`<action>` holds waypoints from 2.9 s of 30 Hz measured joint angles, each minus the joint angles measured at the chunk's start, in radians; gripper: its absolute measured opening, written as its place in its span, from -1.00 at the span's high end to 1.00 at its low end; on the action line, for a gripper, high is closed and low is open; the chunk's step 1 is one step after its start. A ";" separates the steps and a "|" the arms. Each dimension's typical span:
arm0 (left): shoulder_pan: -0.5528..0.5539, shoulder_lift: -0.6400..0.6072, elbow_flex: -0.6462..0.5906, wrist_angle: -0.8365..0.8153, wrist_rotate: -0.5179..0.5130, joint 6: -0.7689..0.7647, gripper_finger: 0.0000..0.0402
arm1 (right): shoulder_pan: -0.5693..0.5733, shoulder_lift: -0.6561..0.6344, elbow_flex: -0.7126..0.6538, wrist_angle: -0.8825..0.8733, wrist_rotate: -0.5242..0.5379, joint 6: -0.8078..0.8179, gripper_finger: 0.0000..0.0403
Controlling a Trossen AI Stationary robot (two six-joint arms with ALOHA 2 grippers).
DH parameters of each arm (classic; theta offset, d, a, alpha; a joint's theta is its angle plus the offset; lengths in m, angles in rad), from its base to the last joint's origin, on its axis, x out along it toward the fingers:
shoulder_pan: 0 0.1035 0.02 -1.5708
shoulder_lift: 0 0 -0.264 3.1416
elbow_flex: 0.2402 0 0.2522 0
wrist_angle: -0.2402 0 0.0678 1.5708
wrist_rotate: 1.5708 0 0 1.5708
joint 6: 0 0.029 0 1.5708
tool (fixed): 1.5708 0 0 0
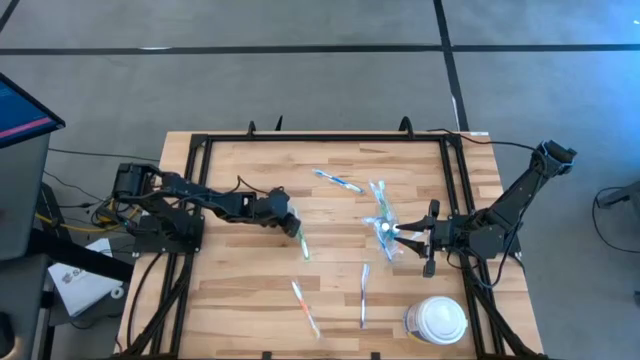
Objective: Pick & Place toothbrushing station
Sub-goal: Put the green toothbrush into the transparent organizer
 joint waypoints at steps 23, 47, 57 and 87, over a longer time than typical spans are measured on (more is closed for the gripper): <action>0.012 0.074 -0.001 0.091 -0.029 0.023 0.95 | 0.000 0.000 0.000 0.003 0.002 0.000 0.39; -0.135 -0.098 0.001 0.465 -0.078 0.360 1.00 | -0.045 0.000 0.000 0.006 0.000 0.070 0.39; -0.216 -0.118 0.012 0.676 -0.077 0.565 1.00 | -0.148 0.039 -0.001 0.075 -0.124 0.046 0.39; -0.286 0.097 0.345 0.720 -0.043 0.824 1.00 | -0.328 0.308 0.052 0.406 -0.421 -0.113 0.39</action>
